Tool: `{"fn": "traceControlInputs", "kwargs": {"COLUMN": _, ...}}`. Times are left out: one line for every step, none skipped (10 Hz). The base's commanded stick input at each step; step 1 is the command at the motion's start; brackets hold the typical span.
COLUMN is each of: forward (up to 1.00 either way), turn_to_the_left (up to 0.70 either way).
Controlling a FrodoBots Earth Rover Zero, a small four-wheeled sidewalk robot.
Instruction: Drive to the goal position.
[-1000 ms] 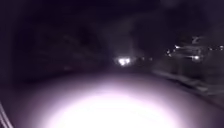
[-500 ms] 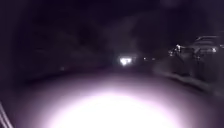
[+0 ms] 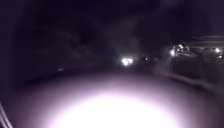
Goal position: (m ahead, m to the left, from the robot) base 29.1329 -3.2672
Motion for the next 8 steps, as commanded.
{"fn": "traceControlInputs", "kwargs": {"forward": 1.00, "turn_to_the_left": -0.17}}
{"fn": "traceControlInputs", "kwargs": {"forward": 1.00, "turn_to_the_left": -0.27}}
{"fn": "traceControlInputs", "kwargs": {"forward": 1.00, "turn_to_the_left": -0.24}}
{"fn": "traceControlInputs", "kwargs": {"forward": 1.00, "turn_to_the_left": 0.00}}
{"fn": "traceControlInputs", "kwargs": {"forward": 1.00, "turn_to_the_left": 0.00}}
{"fn": "traceControlInputs", "kwargs": {"forward": 1.00, "turn_to_the_left": 0.00}}
{"fn": "traceControlInputs", "kwargs": {"forward": 1.00, "turn_to_the_left": 0.00}}
{"fn": "traceControlInputs", "kwargs": {"forward": 1.00, "turn_to_the_left": 0.00}}
